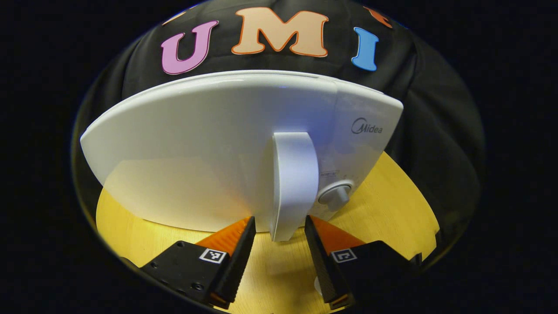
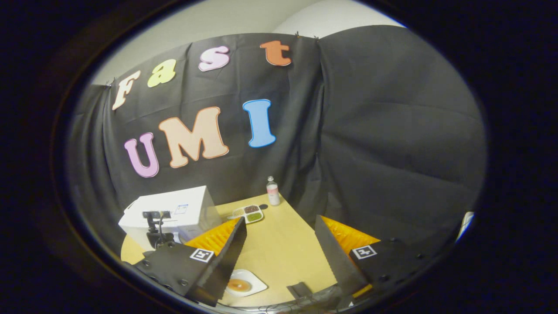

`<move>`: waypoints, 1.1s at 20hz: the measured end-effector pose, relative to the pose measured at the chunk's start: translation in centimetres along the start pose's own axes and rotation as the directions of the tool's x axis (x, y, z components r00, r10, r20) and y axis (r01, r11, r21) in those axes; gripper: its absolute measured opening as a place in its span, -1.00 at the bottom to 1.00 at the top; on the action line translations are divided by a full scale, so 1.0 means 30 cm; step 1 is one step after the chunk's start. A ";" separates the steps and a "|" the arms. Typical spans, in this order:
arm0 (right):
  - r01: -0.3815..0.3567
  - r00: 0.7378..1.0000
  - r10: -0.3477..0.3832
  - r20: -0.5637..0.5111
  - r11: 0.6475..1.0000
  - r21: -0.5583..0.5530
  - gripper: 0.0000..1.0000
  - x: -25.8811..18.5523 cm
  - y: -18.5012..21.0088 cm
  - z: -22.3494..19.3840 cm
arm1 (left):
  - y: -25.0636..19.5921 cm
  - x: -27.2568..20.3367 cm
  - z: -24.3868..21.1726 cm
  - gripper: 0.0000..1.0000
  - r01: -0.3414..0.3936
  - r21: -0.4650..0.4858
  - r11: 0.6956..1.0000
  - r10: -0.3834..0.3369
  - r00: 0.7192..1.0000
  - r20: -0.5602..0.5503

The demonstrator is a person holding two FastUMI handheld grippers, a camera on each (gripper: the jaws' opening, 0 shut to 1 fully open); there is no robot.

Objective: Open the microwave oven with the left hand, put the food in, and close the microwave oven.

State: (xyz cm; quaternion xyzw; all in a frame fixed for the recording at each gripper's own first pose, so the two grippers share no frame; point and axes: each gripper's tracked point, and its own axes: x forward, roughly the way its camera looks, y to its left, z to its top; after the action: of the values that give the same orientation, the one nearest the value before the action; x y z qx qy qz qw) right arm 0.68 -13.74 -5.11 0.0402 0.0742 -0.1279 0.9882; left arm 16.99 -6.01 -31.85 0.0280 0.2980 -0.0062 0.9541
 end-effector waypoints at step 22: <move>-0.127 0.990 0.127 -0.066 0.992 -0.001 0.84 0.011 0.059 -0.072 | -0.030 0.012 -0.020 -0.77 -0.028 -0.070 0.997 0.031 0.998 0.046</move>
State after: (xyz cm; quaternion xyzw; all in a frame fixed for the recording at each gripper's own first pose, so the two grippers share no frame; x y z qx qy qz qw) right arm 1.15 -11.89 -7.20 0.0466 0.1042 -0.0632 0.9915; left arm 16.92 -6.88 -32.60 -0.0007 0.2749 0.0175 0.9613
